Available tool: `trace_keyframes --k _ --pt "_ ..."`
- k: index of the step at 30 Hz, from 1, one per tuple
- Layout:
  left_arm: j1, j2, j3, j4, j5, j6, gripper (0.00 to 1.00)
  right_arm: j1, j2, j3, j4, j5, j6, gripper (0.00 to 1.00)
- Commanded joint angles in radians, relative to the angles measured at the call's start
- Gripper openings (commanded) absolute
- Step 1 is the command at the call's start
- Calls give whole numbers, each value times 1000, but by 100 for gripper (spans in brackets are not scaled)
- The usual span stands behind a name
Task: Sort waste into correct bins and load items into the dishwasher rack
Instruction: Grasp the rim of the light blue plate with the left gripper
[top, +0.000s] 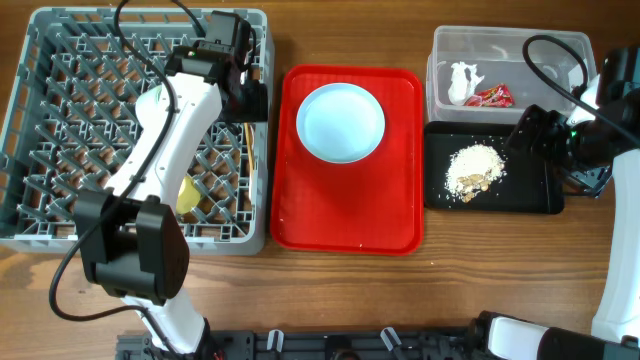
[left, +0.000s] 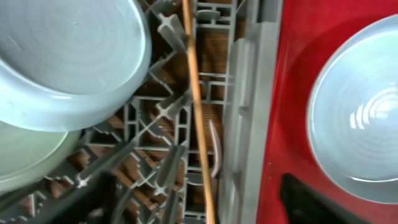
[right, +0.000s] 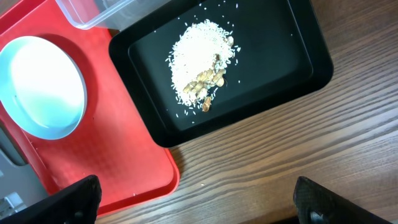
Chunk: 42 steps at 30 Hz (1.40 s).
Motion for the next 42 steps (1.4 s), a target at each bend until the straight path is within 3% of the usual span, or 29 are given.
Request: trace_keyframes --k 1,8,14,26,29,31,33,38,42 --pt "-58 -53 9 50 158 -2 96 -2 -13 5 -3 -15 -9 100" --pt "-254 -32 4 206 159 68 100 -2 -13 5 -3 -15 -8 100" --pt "-405 72 3 294 51 115 97 -2 -13 5 -3 -15 -9 100" --pt "-548 297 3 343 -26 136 82 -2 -13 5 -3 -15 -9 100" --pt "-559 318 1 338 -105 136 75 -2 -13 5 -3 -15 -9 100" --pt "-561 323 1 322 -152 135 65 -2 -13 5 -3 -15 -9 100" --pt "-561 328 1 304 -152 135 54 -2 -13 5 -3 -15 -9 100" --pt "-566 357 1 278 -151 135 41 -2 -13 5 -3 -15 -9 100" --pt "-576 365 1 278 -156 136 24 -2 -13 5 -3 -15 -9 100"
